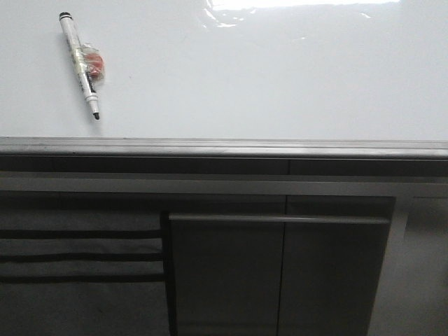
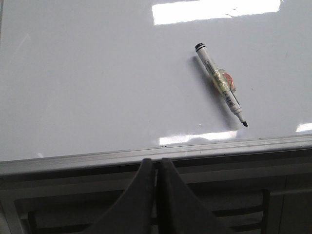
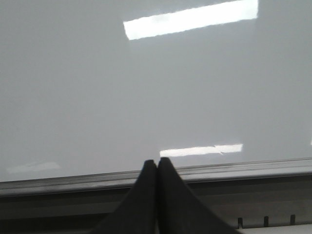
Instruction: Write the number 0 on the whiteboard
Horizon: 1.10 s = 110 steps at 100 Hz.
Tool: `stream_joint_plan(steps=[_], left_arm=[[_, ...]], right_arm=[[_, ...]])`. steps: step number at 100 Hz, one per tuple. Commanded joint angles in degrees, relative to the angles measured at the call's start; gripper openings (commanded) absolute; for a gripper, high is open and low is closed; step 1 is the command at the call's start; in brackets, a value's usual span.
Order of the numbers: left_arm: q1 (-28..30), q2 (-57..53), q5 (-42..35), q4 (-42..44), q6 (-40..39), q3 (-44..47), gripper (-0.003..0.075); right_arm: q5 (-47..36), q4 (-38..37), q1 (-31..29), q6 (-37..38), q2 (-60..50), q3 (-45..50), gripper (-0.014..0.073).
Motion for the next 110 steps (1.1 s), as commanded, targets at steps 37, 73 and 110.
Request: stream_joint_plan(steps=[37, 73, 110], left_arm=[[0.15, 1.1, -4.39, -0.34, -0.41, 1.36, -0.002], [0.15, 1.1, -4.59, -0.34, -0.41, 1.36, -0.002], [0.15, 1.1, -6.39, -7.28, -0.41, -3.91, -0.002]], right_arm=[[-4.33, -0.07, -0.21, -0.19, -1.02, 0.59, -0.0065], [-4.33, -0.07, -0.21, -0.19, -1.02, 0.59, -0.0065], [4.71, -0.07, -0.21, -0.19, -0.94, -6.54, -0.0065]])
